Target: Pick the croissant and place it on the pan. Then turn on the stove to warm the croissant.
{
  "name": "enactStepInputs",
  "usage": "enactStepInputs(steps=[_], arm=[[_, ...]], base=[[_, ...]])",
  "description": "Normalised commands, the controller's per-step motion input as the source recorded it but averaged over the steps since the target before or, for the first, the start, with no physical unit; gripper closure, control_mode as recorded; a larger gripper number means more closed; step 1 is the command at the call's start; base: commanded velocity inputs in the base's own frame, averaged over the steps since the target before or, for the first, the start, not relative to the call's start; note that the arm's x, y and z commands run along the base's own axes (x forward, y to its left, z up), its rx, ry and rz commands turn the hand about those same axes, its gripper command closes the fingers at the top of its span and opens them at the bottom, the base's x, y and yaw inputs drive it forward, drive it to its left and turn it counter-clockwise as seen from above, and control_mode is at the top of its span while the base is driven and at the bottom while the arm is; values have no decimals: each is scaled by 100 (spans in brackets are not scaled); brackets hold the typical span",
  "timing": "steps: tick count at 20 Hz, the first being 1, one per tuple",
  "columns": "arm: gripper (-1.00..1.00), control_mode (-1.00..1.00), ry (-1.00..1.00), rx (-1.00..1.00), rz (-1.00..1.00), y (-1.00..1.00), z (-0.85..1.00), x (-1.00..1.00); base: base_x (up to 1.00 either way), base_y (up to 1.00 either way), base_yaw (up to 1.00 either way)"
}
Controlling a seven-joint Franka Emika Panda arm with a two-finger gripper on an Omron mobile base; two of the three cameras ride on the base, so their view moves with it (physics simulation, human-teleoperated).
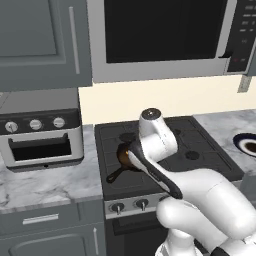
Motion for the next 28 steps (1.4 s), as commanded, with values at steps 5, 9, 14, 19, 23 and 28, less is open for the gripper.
enactStepInputs(steps=[5, 9, 14, 19, 23, 28], arm=[[-100, -100, -12, -4, 0, 11, 5, -58], [-100, -100, -13, -5, 0, 14, 4, -55], [-100, -100, -14, -5, 0, 16, 1, -52], [-100, -100, -13, -5, -1, 12, 1, -49], [-100, -100, -12, -5, -2, 15, 2, -49], [-100, -100, -6, -4, -1, 8, 0, -45]], base=[[0, 0, 0], [0, 0, 0], [0, 0, 0], [0, 0, 0], [0, 0, 0], [0, 0, 0]])
